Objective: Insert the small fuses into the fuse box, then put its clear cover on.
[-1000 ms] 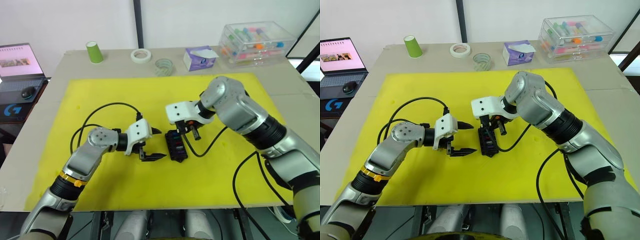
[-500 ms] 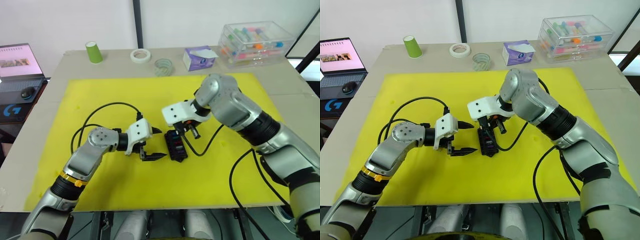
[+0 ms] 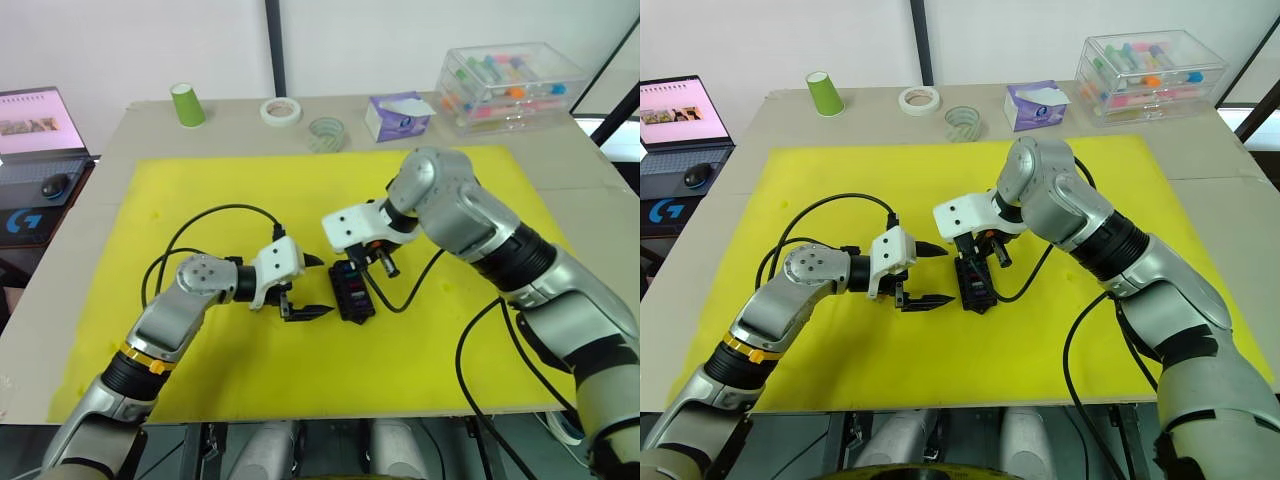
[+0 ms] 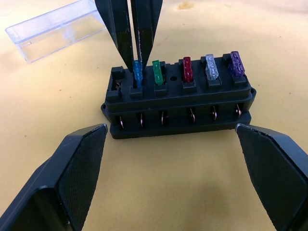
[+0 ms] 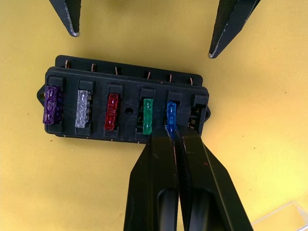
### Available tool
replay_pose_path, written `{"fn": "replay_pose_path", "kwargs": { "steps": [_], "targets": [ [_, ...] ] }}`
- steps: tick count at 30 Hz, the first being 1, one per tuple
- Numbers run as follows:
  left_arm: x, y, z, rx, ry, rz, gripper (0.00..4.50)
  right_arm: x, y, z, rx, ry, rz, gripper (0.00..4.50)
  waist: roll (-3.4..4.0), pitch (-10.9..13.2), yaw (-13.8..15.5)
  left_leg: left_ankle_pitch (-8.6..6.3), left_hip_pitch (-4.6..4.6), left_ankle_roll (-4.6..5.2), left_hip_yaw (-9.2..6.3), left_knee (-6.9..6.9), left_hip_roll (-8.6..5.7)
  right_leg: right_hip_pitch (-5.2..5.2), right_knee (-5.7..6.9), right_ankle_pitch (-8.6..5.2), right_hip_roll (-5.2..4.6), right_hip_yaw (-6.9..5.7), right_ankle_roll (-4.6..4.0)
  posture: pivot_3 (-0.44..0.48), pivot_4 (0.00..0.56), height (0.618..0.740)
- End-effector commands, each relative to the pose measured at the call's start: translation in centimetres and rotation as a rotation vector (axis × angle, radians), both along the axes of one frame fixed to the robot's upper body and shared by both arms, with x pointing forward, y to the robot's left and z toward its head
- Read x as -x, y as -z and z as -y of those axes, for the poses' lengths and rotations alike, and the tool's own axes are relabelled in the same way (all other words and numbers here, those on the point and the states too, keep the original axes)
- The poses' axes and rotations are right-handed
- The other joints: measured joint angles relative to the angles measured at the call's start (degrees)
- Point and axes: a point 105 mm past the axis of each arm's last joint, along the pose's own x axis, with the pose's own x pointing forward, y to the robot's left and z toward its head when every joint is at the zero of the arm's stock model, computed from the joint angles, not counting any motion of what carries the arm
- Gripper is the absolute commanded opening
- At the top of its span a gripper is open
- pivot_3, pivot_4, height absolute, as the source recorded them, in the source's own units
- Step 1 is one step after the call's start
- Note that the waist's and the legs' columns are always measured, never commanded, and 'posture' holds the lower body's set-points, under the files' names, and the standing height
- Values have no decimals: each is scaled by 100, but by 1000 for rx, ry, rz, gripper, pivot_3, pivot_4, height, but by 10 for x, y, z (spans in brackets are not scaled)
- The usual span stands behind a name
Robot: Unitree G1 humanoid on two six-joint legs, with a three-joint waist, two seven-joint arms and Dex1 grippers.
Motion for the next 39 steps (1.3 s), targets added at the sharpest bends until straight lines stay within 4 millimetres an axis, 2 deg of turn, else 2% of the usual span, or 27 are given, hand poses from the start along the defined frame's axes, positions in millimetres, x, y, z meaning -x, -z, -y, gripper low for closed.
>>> {"fn": "replay_pose_path", "kwargs": {
  "steps": [1,2,19,25,27,32,35,37,39],
  "targets": [
    [0,-8,2,6,12,47,4500,1,0,-2,-19,10,2,949,0,0,4,0,0,0,0,0,0,0,0,0,0,0,0,0,150,740],
    [1,-8,2,5,13,47,4500,2,-2,-3,-28,13,0,1235,0,0,3,0,0,0,1,0,-1,-1,0,0,-1,0,0,0,150,740],
    [0,-8,0,4,6,48,4500,3,-38,-1,-150,53,42,1235,0,1,4,0,-2,0,0,0,-1,-3,0,0,-1,0,0,0,150,740],
    [-1,-9,-3,8,-7,51,4500,9,-52,5,-273,68,15,1235,0,1,4,0,-2,0,1,-1,-1,-3,0,0,-2,0,0,0,150,740],
    [-1,-9,-4,14,-14,50,4500,10,-54,2,-378,67,8,1235,0,1,7,0,-3,0,1,-1,-1,-3,0,0,-2,0,0,0,150,740],
    [-1,-11,-6,29,-28,48,4500,17,-46,7,-516,16,-4,1235,-1,1,17,0,-2,0,1,1,-2,0,-1,0,-3,0,0,0,150,740],
    [-1,-11,-7,33,-32,43,4500,18,-43,9,-575,25,-25,613,0,1,4,0,-2,0,1,-1,-1,-2,0,0,-3,0,0,0,150,740],
    [-1,-11,-7,35,-34,42,4500,18,-42,10,-617,56,-59,14,0,1,4,0,-2,0,2,-1,0,-2,0,0,-3,0,0,0,150,740],
    [-1,-11,-7,36,-36,40,4500,14,-38,12,-628,109,-82,14,0,1,5,0,-2,0,1,-1,0,-2,0,0,-2,0,0,0,150,740]
  ]
}}
